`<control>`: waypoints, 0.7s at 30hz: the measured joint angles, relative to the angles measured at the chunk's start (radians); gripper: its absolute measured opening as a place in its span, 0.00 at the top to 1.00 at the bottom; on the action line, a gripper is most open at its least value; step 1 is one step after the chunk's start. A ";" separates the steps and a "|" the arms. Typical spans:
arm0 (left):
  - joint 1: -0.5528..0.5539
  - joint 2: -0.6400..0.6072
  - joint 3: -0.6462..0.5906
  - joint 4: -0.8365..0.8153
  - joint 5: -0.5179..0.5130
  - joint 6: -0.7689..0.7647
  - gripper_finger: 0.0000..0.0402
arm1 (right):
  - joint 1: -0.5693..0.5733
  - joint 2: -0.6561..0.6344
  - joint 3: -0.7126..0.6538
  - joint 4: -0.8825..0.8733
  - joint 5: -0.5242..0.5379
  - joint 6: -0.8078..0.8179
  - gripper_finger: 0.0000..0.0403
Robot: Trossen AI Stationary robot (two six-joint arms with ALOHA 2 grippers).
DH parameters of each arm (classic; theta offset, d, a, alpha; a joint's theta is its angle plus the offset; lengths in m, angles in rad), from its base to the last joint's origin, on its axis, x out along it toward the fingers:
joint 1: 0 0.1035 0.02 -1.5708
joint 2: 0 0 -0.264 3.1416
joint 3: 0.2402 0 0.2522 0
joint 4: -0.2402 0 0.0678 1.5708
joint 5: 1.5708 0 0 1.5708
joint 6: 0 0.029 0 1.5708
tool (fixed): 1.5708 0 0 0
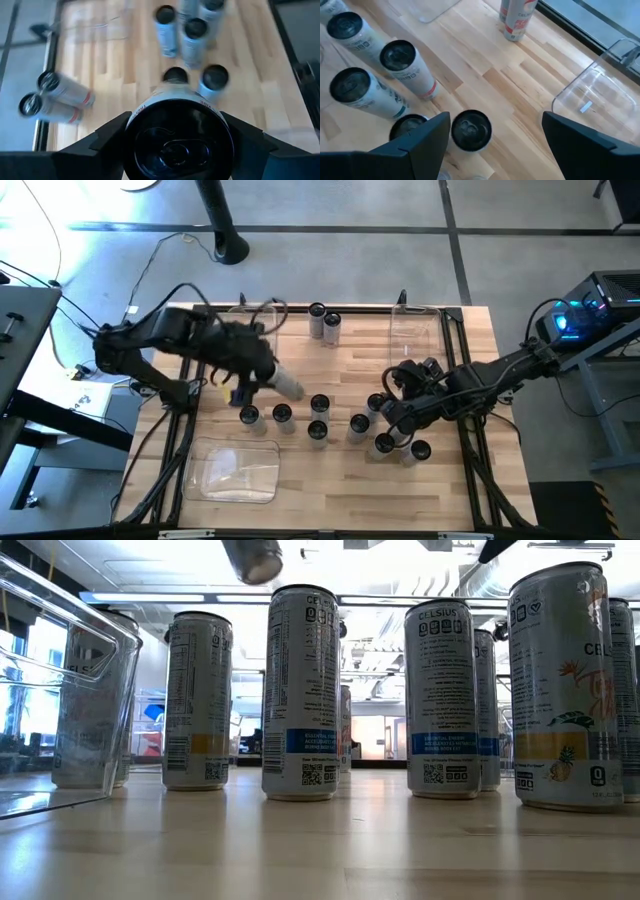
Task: Sort soda cans
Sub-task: Move the white-yellow soda can to the bottom left of the table
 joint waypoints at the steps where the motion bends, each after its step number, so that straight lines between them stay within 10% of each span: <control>1: -0.020 0.002 0.000 -0.005 0.000 0.026 0.39 | 0.000 0.000 0.000 0.007 0.000 0.004 0.23; 21: -0.241 0.206 0.000 0.090 0.103 0.307 0.39 | 0.030 0.000 0.219 0.019 0.098 0.151 0.23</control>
